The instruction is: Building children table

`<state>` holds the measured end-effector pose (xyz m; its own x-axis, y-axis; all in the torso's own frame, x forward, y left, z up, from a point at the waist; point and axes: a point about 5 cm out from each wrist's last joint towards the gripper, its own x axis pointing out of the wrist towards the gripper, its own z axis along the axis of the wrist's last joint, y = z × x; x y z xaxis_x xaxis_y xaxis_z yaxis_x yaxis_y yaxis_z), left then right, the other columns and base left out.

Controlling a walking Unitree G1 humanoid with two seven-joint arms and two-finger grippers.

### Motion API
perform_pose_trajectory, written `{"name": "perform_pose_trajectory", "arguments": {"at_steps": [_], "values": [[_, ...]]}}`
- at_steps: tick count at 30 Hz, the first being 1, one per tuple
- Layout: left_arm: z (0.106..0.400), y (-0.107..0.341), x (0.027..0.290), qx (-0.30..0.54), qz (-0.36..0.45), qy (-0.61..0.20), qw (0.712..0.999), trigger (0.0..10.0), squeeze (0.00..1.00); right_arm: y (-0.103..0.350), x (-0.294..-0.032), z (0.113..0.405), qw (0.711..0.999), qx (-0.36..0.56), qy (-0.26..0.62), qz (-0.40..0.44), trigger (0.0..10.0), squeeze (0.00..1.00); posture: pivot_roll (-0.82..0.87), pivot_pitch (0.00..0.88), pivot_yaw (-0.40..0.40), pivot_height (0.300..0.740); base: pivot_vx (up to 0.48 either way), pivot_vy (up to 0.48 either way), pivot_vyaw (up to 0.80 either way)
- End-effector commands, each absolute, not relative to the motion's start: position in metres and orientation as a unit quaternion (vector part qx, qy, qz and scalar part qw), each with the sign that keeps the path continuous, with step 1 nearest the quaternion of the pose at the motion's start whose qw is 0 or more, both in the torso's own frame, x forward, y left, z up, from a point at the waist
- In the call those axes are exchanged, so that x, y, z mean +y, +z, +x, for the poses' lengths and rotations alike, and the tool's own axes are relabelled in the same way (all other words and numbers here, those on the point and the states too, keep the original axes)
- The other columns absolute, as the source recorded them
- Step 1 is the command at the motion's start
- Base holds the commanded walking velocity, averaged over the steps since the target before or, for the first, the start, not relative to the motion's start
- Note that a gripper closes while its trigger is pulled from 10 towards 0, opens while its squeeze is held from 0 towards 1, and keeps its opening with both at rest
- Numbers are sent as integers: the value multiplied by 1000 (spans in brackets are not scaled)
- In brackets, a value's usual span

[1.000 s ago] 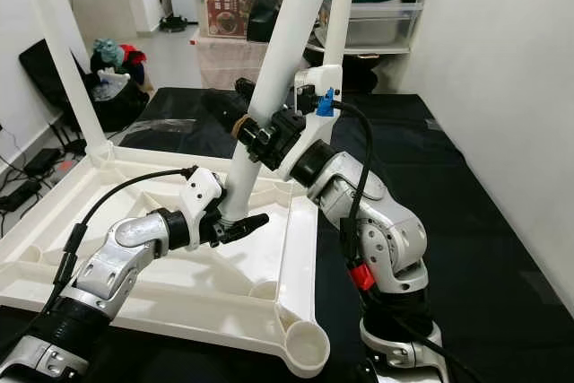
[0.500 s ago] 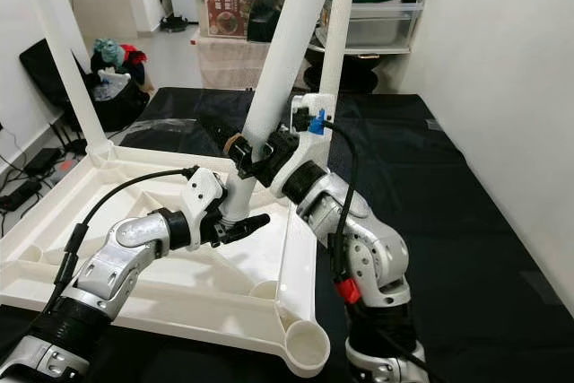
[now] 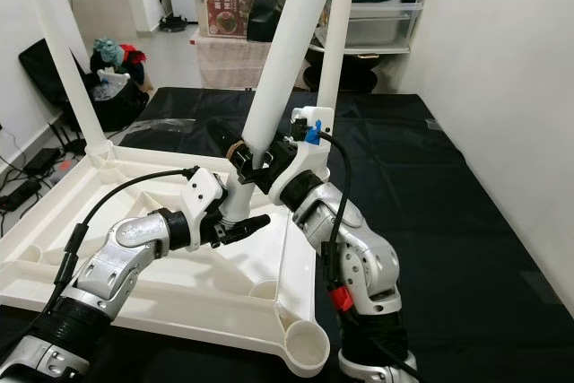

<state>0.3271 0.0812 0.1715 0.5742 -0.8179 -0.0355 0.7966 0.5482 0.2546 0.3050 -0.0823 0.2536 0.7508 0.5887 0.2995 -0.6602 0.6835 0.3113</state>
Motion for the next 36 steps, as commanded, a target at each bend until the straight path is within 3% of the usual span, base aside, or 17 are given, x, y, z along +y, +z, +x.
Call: {"name": "perform_pose_trajectory", "arguments": {"at_steps": [1,2,3,4,5,6,8,11,12,13,14,23,24,25,29,33,36], "values": [[323,173,73,-56,129,-483,864,3961,263,249,-79,306,915,-81,337,206,3294,0,31,0,-25,740,0,0,0],[323,173,73,-56,129,-483,864,3961,263,249,-79,306,915,-81,337,206,3294,0,31,0,-25,740,0,0,0],[323,173,73,-56,129,-483,864,4078,267,249,-79,306,915,-83,335,209,627,0,32,0,-26,740,0,0,0],[323,173,73,-56,129,-483,864,4745,267,248,-79,306,915,-85,334,211,0,0,31,0,-26,740,0,0,0],[323,173,73,-56,129,-483,864,4745,267,248,-79,306,915,-85,334,211,0,0,31,0,-26,740,0,0,0],[323,172,73,-56,130,-484,864,5961,267,248,-79,306,915,-87,333,212,0,0,30,0,-24,740,0,0,0],[323,173,73,-59,132,-484,863,10000,271,247,-78,305,914,-89,332,214,0,0,29,0,-26,740,0,0,0],[323,173,72,-61,132,-484,863,10000,298,247,-78,305,915,-90,332,213,0,0,29,0,-26,740,0,0,0],[322,174,72,-65,128,-486,862,10000,384,246,-79,305,915,-91,331,212,0,0,29,0,-26,740,0,0,0],[322,174,72,-65,128,-486,862,10000,384,246,-79,305,915,-91,331,212,0,0,29,0,-26,740,0,0,0],[322,175,72,-67,128,-488,861,10000,757,246,-79,305,916,-92,330,211,0,0,30,0,-27,740,0,0,0],[320,174,73,-67,132,-493,857,10000,706,247,-81,304,911,-102,343,203,0,0,34,0,-30,740,0,0,0],[320,175,73,-68,131,-494,857,10000,718,248,-82,303,910,-104,346,202,0,0,34,0,-30,740,0,0,0],[319,176,74,-72,129,-493,857,10000,1000,248,-84,303,911,-106,345,201,0,0,35,0,-30,740,0,0,0],[319,179,77,-81,115,-496,857,10000,1000,249,-90,307,916,-110,331,196,0,0,36,0,-29,740,0,0,0],[318,184,87,-96,111,-480,865,10000,1000,253,-125,327,952,-128,244,136,0,0,42,0,-33,740,0,0,0],[318,185,89,-100,111,-475,867,10000,1000,255,-137,331,959,-133,225,109,0,0,46,0,-36,740,0,0,0]]}}
